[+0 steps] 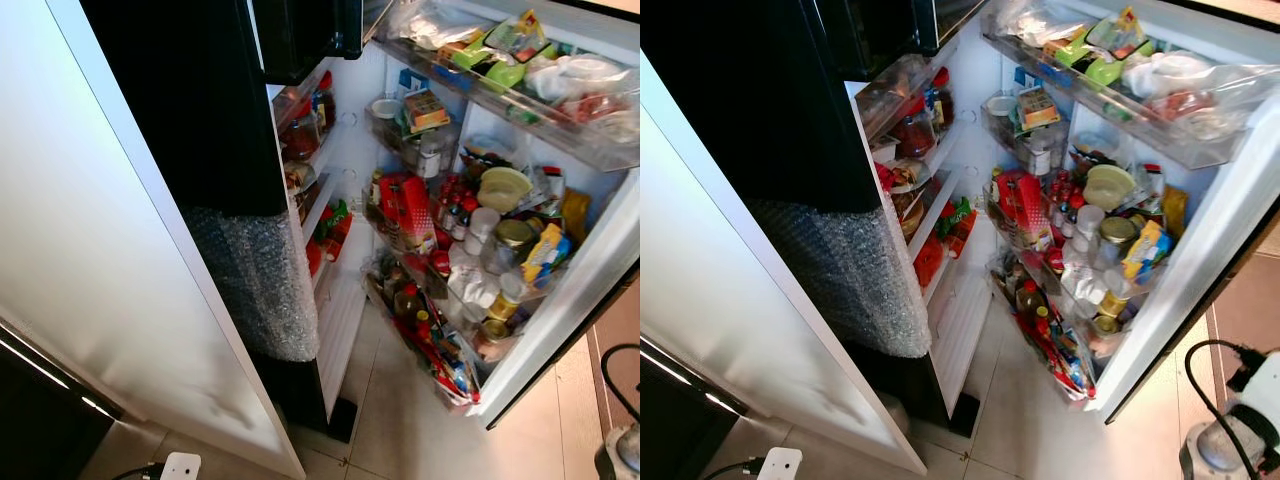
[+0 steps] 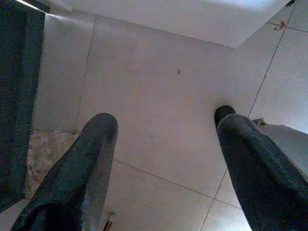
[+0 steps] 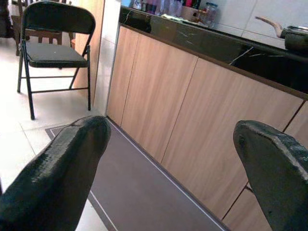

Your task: Restocking fridge

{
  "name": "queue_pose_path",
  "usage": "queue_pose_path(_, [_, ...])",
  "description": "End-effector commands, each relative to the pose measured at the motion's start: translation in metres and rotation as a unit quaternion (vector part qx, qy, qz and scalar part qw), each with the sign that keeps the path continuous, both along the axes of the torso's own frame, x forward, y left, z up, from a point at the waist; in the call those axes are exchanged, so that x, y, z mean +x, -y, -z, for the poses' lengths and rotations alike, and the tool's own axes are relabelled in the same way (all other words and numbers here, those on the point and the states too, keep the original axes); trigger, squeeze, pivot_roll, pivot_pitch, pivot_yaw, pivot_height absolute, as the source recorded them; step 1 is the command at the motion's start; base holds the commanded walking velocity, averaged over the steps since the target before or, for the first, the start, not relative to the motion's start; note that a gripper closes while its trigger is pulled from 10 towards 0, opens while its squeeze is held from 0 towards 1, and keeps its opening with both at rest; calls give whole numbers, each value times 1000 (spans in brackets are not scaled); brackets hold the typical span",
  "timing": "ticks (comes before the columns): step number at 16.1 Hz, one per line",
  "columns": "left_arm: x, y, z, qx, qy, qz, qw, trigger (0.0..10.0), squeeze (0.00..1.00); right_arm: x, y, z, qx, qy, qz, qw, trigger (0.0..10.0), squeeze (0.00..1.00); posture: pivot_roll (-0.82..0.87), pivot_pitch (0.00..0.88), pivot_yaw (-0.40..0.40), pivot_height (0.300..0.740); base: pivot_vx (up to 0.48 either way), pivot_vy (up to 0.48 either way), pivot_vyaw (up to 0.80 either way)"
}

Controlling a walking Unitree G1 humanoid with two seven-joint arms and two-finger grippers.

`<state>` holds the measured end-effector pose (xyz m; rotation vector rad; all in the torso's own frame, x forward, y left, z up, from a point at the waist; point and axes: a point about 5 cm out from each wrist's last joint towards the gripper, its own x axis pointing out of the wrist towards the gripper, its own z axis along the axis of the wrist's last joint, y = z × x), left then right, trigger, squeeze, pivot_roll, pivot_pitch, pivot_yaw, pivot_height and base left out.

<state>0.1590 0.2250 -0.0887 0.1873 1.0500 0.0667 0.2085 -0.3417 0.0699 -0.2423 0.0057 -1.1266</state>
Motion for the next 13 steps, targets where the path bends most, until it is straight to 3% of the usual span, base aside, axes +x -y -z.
queue_pose_path(1, [-3, -5, 0, 14, -8, 12, 1000, 10000, 0, 2, -2, -1, 13, 7, 0, 1000, 10000, 0, -69, 0, 89, 740, 0, 0, 0])
queue_pose_path(8, [-2, -4, 0, 16, -9, 23, 1000, 10000, 0, 19, -9, -15, 1, 13, -29, 1000, 10000, 0, -68, 0, 97, 740, 0, 0, 0])
queue_pose_path(13, [0, -3, -1, 14, -4, 18, 1000, 10000, 0, 45, -33, -23, -7, 11, -110, 994, 10000, 0, -53, 0, 96, 740, 0, 0, 0])
